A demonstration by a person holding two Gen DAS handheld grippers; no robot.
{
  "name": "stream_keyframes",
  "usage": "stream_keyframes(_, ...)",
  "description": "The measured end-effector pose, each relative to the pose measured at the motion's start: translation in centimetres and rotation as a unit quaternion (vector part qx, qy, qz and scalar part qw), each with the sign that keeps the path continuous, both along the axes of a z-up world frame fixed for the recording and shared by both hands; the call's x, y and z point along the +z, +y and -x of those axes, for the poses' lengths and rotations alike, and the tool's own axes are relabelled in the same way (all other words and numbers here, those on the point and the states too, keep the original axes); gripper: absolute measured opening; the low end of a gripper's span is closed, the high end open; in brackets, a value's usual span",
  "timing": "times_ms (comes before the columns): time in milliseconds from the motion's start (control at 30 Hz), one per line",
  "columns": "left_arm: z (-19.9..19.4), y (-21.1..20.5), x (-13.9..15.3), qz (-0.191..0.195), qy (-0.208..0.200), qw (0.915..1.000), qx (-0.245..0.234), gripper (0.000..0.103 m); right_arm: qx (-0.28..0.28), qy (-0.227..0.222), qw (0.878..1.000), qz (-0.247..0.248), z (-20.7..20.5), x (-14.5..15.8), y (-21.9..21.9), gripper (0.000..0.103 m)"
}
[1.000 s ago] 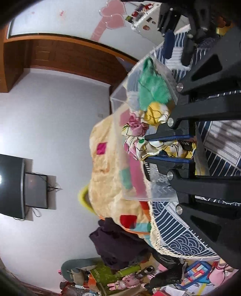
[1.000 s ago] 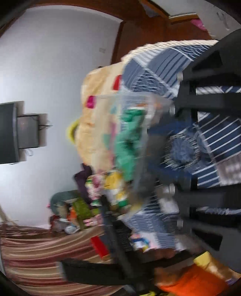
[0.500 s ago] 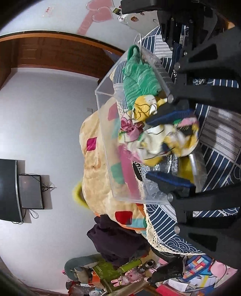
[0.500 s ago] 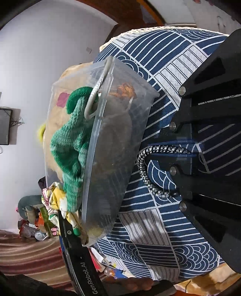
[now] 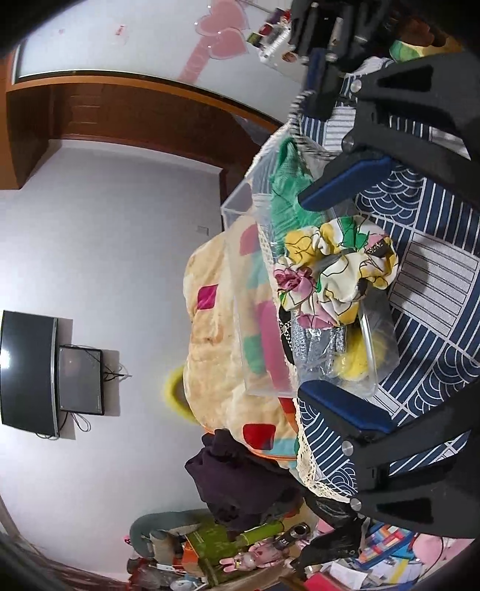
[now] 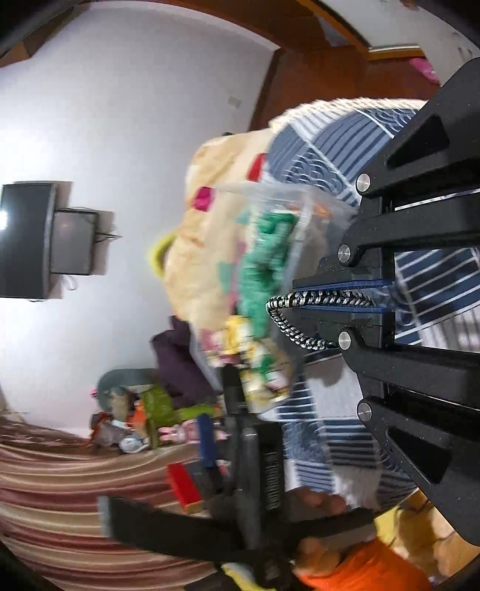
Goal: Organize soft objects
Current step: 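Drop the scrunchie into the box with left tool while right drops cord in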
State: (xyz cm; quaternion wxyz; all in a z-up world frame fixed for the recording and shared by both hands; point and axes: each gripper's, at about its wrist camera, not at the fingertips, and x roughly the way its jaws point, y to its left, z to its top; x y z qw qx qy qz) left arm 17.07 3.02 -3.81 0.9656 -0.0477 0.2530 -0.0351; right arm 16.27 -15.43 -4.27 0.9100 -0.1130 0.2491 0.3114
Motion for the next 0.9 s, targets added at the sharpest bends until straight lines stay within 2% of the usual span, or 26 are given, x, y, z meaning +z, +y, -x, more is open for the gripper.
stream_keyframes(167, 0.7, 0.8, 0.4, 0.023, -0.005, 0.9997, 0.003, 0.096, -0.016, -0.019, 1.000, -0.019, -1.9, 1.4, 1.8, 0.006)
stream_keyframes(267, 0.9, 1.0, 0.4, 0.026, -0.006, 0.9996, 0.006, 0.096, -0.024, -0.010, 0.999, -0.019, -3.7, 1.2, 2.9, 0.006)
stream_keyframes(500, 1.3, 1.3, -0.3, 0.036, -0.003, 0.9993, 0.004, 0.096, -0.068, 0.018, 0.997, 0.026, -6.5, -1.0, 4.2, 0.007)
stream_keyframes(567, 1.4, 1.2, -0.3, 0.036, -0.003, 0.9993, 0.002, 0.096, -0.079, 0.025, 0.996, 0.044, -6.8, -1.4, 4.3, 0.013)
stream_keyframes(633, 1.5, 1.0, -0.3, 0.038, -0.003, 0.9993, -0.003, 0.096, -0.088, 0.018, 0.994, 0.054, -6.6, -1.5, 4.0, 0.041)
stream_keyframes(700, 1.7, 0.8, -0.2, 0.038, -0.005, 0.9992, -0.006, 0.096, -0.095, 0.000, 0.994, 0.050, -6.0, -1.1, 3.5, 0.058)
stream_keyframes(900, 3.0, -0.1, 1.0, 0.031, -0.021, 0.9992, -0.011, 0.096, -0.088, -0.021, 0.996, 0.017, -4.3, 1.1, 2.2, 0.059)
